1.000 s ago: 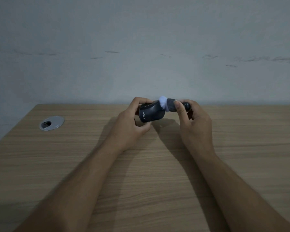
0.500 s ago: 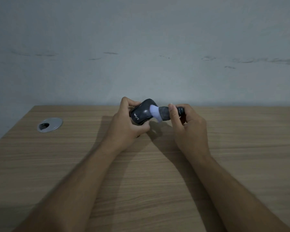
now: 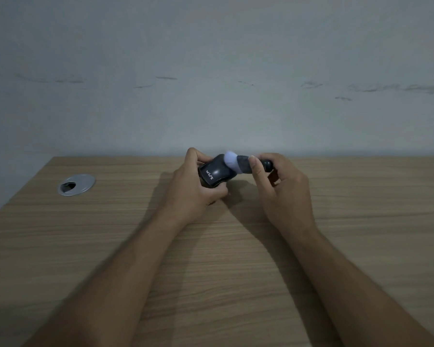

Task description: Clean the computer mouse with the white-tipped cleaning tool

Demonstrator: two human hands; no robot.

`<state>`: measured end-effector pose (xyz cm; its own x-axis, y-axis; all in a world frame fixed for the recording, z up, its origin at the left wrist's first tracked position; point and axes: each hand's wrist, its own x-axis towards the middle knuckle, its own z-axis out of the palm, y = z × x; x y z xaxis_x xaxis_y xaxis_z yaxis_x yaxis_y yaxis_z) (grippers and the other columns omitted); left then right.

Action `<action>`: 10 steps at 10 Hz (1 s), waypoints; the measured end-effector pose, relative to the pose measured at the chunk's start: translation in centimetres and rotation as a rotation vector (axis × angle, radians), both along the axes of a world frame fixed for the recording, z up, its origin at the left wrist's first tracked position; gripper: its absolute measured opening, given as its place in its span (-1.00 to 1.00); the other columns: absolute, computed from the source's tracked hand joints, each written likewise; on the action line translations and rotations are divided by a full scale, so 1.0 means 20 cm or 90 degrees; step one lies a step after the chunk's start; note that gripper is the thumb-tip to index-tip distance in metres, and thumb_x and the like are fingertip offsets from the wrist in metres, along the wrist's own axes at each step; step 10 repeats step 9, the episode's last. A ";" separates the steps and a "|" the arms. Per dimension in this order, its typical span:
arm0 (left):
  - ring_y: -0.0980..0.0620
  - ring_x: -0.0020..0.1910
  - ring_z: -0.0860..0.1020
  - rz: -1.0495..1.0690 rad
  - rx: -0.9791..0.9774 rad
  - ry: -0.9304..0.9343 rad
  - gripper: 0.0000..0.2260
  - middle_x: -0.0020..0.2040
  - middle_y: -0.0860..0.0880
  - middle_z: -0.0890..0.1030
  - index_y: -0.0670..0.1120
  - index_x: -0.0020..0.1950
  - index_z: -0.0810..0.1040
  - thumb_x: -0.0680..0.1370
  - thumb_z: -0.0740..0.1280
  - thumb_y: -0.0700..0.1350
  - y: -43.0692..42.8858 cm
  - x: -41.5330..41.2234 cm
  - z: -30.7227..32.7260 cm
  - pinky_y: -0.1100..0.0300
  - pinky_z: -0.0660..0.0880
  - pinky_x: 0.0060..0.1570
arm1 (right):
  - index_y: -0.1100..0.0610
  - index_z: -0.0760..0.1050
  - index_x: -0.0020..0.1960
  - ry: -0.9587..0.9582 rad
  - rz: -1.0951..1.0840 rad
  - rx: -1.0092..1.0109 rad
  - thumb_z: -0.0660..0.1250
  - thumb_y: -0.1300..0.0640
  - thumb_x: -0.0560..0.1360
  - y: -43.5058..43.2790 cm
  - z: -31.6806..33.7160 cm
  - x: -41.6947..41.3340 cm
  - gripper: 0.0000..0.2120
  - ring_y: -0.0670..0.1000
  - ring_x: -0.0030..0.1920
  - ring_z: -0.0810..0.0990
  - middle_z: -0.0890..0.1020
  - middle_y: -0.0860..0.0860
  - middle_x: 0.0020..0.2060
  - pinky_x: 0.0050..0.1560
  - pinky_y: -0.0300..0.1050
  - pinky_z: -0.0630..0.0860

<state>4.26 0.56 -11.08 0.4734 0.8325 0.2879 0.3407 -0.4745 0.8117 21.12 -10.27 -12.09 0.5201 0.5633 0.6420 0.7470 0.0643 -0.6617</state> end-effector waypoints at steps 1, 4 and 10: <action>0.12 -0.06 0.71 0.036 -0.013 -0.011 -0.52 0.04 0.08 0.73 0.01 0.23 0.48 0.42 0.63 -0.05 0.01 0.01 -0.03 0.31 0.54 -0.17 | 0.01 0.74 0.23 -0.037 -0.081 -0.075 0.44 0.02 0.68 -0.01 -0.03 0.06 -0.82 -0.09 -0.25 0.55 0.70 -0.01 -0.05 -0.11 -0.21 0.46; -0.03 0.08 0.62 0.144 0.053 0.127 -0.45 0.05 0.11 0.65 -0.02 0.22 0.49 0.41 0.58 0.23 -0.03 0.03 -0.07 -0.13 0.54 0.29 | -0.08 0.68 0.37 -0.115 -0.096 -0.312 0.37 0.00 0.67 -0.03 -0.04 0.03 -0.71 0.05 -0.13 0.51 0.48 0.01 0.05 -0.09 -0.09 0.49; -0.24 0.32 0.61 0.194 0.014 0.142 -0.61 0.16 -0.15 0.68 -0.07 0.19 0.58 0.80 0.05 0.13 0.03 -0.09 0.01 -0.04 0.43 0.15 | 0.08 0.57 0.49 0.088 -0.115 -0.292 0.30 -0.29 0.67 0.00 0.09 0.03 -0.43 0.15 0.25 0.64 0.63 0.07 0.19 0.19 -0.04 0.46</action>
